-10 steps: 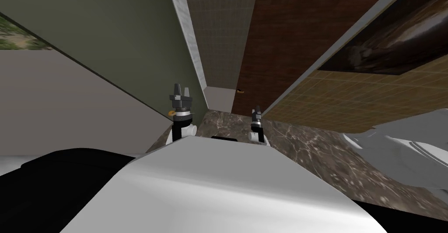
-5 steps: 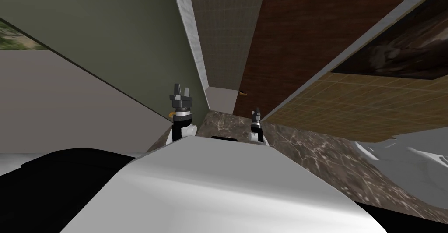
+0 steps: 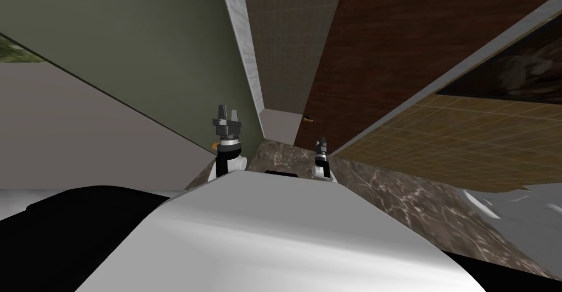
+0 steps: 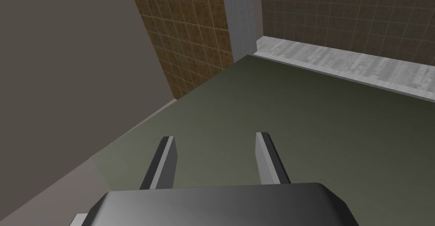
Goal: Pull the door open
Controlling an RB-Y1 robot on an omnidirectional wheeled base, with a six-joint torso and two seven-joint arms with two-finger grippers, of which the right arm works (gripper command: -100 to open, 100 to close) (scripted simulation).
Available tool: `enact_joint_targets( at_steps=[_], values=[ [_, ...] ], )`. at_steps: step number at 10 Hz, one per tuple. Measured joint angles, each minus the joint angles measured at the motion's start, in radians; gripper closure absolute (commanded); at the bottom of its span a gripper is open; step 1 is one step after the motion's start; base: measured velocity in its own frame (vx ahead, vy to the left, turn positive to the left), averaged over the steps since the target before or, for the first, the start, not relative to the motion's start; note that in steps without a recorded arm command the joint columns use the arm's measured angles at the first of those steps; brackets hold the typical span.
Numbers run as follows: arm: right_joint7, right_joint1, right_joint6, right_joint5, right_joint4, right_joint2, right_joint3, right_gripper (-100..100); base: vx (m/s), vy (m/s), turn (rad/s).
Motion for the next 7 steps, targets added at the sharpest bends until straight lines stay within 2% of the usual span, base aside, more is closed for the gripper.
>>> enact_joint_targets(
  at_steps=[7],
  values=[
    [0.003, -0.059, -0.043, -0.052, 0.163, -0.01, -0.013, -100, 0.09, 0.0, 0.064]
  ],
)
